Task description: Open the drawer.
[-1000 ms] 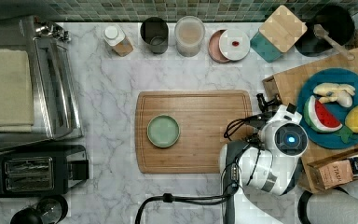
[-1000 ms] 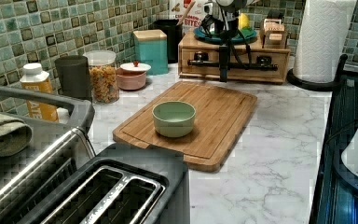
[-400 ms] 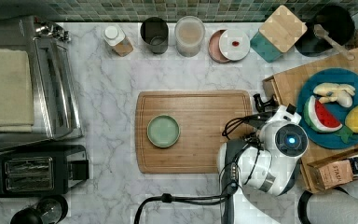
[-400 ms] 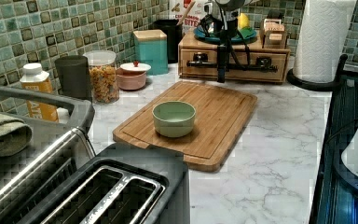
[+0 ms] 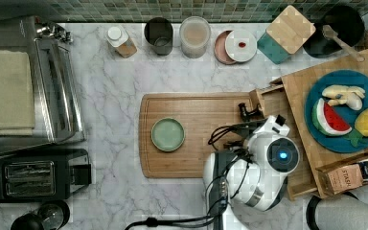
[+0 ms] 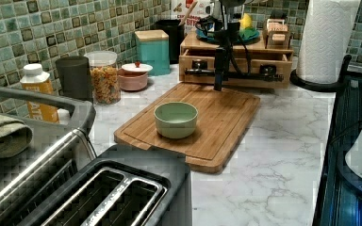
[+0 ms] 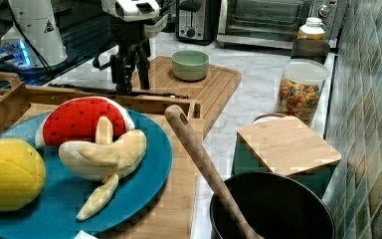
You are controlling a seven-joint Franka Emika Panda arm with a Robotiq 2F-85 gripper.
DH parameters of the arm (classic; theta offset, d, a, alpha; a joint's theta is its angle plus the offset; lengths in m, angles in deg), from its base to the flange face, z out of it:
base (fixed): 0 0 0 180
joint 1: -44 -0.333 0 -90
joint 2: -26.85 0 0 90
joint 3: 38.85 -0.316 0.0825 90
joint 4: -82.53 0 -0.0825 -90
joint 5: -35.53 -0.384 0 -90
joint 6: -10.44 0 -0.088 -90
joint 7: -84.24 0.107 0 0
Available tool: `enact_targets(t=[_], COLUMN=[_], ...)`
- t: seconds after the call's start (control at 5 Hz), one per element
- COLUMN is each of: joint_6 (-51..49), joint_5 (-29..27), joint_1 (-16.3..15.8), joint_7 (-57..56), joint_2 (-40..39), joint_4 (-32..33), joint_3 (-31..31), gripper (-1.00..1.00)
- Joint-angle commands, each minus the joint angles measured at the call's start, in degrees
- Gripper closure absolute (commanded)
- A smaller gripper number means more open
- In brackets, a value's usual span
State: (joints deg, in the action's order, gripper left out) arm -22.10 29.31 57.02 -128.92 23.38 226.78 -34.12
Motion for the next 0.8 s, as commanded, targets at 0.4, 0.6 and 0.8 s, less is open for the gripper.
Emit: enact_targets(t=[0.4,0.6,0.8], joint_6=[-7.66,-14.2,-18.52], joint_5=[-6.59,-7.36,-9.32], joint_1=[-10.73,-10.53,-10.37], joint_7=[0.13,3.41,7.19], joint_2=[6.28,7.55,7.19], joint_4=[5.97,2.03,-1.76], joint_3=[-8.31,-7.87,-7.65], gripper=[-1.0,-1.0,-1.0])
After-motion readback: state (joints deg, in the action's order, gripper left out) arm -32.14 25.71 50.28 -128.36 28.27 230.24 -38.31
